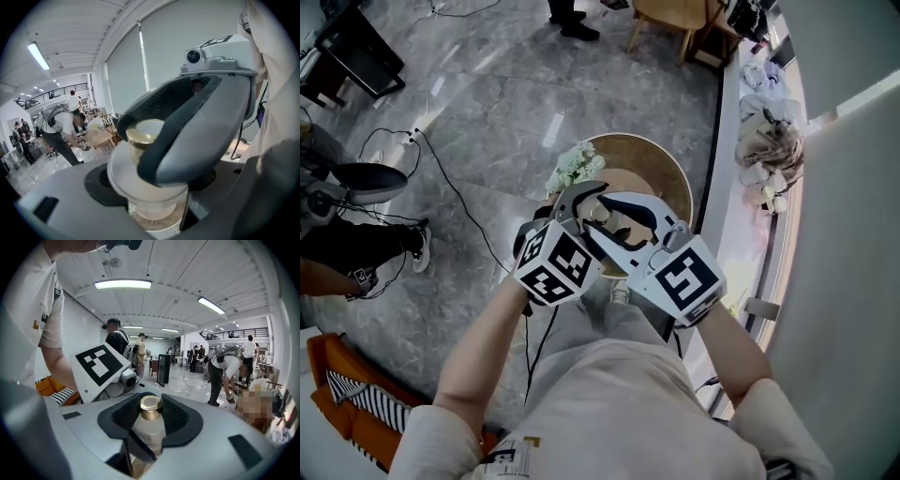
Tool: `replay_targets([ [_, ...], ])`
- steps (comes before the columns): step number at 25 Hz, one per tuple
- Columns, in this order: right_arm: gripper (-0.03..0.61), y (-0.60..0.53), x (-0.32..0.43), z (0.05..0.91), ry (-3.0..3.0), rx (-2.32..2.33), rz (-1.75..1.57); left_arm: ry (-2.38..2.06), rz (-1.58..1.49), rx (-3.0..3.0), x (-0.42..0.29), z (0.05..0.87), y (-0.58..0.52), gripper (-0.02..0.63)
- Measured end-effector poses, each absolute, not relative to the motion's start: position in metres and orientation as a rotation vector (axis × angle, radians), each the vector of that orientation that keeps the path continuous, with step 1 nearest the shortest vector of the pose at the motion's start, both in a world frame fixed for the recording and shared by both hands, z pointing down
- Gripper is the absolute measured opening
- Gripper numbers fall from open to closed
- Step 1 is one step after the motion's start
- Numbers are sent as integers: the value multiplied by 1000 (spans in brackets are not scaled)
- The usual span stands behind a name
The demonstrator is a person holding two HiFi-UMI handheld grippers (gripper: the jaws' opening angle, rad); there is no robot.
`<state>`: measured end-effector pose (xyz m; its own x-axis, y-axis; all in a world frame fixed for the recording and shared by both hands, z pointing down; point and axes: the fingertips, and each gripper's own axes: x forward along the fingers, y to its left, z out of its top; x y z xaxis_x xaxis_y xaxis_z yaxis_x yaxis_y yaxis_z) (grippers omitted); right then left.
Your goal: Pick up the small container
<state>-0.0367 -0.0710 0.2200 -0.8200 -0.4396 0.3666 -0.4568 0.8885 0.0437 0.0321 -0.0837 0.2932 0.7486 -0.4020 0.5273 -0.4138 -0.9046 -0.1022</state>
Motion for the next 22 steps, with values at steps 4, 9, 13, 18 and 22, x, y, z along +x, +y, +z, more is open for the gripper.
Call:
replay_targets([
  [4, 140, -70, -32, 184, -2700, 665, 18, -728, 860, 2929, 36, 257, -86, 348],
  [9, 140, -70, -30, 139, -2741, 670, -48, -760, 846, 2981, 38, 211, -90, 348],
  [13, 140, -68, -25, 101, -2763, 657, -104, -779, 813, 2985, 45, 174, -89, 348],
  [18, 140, -61, -23, 65, -2787, 643, -185, -818, 813, 3014, 46, 137, -87, 348],
  [22, 140, -55, -25, 57, -2799, 635, -210, -830, 853, 3030, 43, 129, -82, 348],
])
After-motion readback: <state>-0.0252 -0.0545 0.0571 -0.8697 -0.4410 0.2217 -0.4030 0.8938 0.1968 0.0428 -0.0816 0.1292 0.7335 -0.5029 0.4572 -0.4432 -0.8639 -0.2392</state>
